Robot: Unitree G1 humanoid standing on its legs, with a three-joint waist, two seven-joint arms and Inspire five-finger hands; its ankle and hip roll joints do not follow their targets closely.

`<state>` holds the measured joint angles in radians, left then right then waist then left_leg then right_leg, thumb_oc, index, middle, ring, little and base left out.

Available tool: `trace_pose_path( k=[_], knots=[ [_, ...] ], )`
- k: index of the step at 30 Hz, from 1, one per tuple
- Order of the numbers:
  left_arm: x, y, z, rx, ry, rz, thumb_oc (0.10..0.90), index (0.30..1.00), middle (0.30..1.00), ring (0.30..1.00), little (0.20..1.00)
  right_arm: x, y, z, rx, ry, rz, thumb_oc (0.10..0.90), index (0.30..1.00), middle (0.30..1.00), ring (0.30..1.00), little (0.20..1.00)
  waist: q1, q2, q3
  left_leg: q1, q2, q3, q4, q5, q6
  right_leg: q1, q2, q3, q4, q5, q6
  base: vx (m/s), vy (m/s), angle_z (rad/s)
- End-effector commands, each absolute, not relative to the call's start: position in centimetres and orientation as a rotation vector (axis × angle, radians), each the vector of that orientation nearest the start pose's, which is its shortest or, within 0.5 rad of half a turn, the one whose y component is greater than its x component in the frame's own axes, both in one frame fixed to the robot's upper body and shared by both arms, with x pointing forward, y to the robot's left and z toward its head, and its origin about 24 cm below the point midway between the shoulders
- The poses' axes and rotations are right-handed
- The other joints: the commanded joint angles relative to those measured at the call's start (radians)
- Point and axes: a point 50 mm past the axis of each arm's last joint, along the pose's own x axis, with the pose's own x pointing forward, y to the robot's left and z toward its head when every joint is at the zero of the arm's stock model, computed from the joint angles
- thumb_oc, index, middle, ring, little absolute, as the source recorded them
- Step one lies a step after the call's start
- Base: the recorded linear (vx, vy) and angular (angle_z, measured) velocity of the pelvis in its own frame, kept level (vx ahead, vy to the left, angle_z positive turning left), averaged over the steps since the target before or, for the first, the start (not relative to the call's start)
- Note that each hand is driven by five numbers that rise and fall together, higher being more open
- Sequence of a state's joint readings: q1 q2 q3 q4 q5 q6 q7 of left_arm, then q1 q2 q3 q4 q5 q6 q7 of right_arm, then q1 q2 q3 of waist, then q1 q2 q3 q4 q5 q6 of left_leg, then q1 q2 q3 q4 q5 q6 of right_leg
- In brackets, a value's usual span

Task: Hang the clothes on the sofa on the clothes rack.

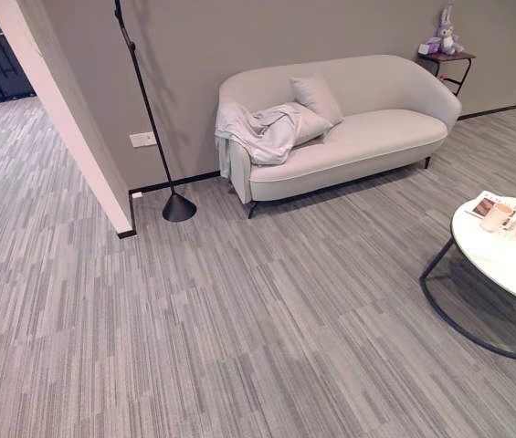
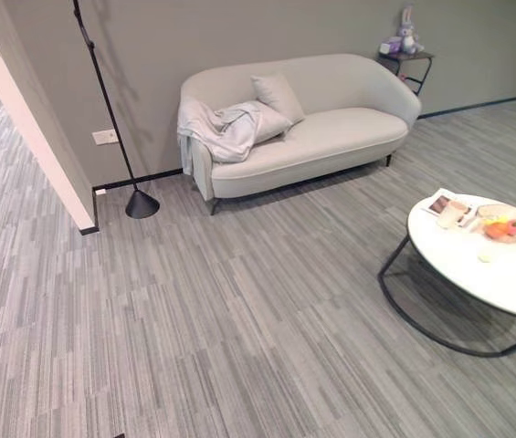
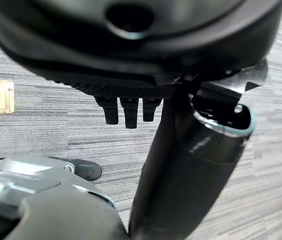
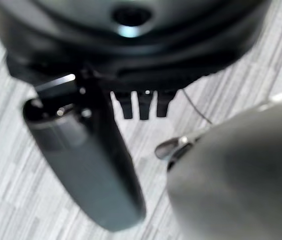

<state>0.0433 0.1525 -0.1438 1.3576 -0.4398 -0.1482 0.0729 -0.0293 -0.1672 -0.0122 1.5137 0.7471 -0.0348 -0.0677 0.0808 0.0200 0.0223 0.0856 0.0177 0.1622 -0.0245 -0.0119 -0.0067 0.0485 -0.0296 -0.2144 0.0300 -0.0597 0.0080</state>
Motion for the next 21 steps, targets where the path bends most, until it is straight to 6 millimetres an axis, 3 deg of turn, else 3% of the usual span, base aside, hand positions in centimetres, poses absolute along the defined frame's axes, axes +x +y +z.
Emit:
trace_pose_path(
  k=[1,5,10,21],
  knots=[
    [7.6,19.1,-17.2,-0.071,1.172,0.259,0.800,0.900,0.900,0.900,0.900,3.1,-21.3,-17.5,0.418,1.391,-0.722,0.800,0.900,0.900,0.900,0.900,-0.020,-0.039,-0.003,-0.005,0.017,-0.037,-0.063,0.000,-0.040,0.052,-0.096,-0.028,-0.117,0.079,0.108,0.00,0.000,0.00],
    [8.0,18.5,-17.2,-0.073,1.174,0.203,0.800,0.900,0.900,0.900,0.900,0.6,-21.9,-17.4,0.430,1.464,-0.788,0.800,0.900,0.900,0.900,0.900,-0.036,-0.037,-0.004,-0.005,0.011,-0.032,-0.063,-0.007,-0.036,0.047,-0.103,-0.020,-0.117,0.084,0.113,0.01,0.031,-0.03],
    [7.4,18.0,-17.4,-0.085,1.210,0.153,0.800,0.900,0.900,0.900,0.900,0.4,-22.1,-17.4,0.405,1.483,-0.752,0.800,0.900,0.900,0.900,0.900,-0.049,-0.029,-0.003,-0.002,0.000,-0.029,-0.063,-0.014,-0.028,0.046,-0.114,-0.012,-0.117,0.090,0.119,0.01,0.063,-0.11],
    [7.7,18.9,-17.2,-0.003,1.202,0.136,0.800,0.900,0.900,0.900,0.900,5.5,-20.5,-17.5,0.315,1.342,-0.516,0.800,0.900,0.900,0.900,0.900,-0.045,-0.034,0.033,-0.004,-0.036,-0.060,-0.063,-0.019,-0.001,0.044,-0.148,-0.040,-0.072,0.097,0.125,0.00,0.056,0.06]
  ],
)
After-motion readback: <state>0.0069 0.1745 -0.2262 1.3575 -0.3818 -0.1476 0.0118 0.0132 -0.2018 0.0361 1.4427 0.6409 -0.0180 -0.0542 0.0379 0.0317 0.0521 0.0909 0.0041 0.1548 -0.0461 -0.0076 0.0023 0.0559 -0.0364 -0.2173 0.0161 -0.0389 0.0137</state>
